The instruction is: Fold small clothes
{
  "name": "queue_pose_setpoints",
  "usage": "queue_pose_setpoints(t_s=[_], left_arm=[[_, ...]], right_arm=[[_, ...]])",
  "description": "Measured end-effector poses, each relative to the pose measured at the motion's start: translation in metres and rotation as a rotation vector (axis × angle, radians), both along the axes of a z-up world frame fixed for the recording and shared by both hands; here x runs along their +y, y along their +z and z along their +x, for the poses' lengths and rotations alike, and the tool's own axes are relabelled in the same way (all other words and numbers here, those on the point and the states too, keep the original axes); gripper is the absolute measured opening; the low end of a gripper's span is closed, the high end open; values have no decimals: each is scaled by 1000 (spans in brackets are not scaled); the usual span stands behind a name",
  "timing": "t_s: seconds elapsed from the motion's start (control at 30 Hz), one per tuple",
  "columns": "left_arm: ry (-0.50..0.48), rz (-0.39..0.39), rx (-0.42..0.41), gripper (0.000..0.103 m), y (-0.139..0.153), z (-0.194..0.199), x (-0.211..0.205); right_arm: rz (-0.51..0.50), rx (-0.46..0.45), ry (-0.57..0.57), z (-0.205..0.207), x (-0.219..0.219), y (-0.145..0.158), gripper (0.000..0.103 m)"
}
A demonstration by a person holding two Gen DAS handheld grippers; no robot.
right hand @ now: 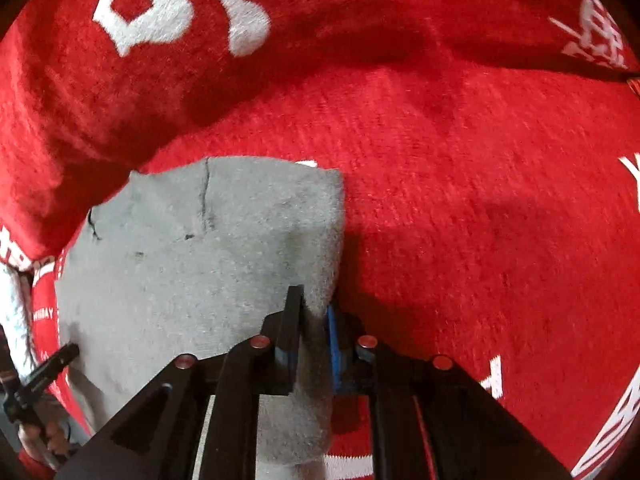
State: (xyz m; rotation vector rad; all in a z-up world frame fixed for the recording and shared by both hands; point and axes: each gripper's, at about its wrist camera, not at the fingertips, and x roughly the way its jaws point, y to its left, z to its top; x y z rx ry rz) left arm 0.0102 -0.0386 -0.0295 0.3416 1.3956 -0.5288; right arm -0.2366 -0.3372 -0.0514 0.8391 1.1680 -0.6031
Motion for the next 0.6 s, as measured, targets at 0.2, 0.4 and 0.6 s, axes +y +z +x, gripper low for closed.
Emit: queue_pose_setpoints(t_s=[0.2, 0.4, 0.6], left_arm=[[-28, 49, -16, 59, 8, -9, 1], [-12, 66, -10, 59, 18, -19, 9], [-10, 100, -12, 64, 14, -21, 9]], right_arm=[[19, 31, -40, -25, 7, 20, 17], [1, 9, 93, -24, 46, 45, 19], [13, 72, 168, -28, 69, 23, 17]])
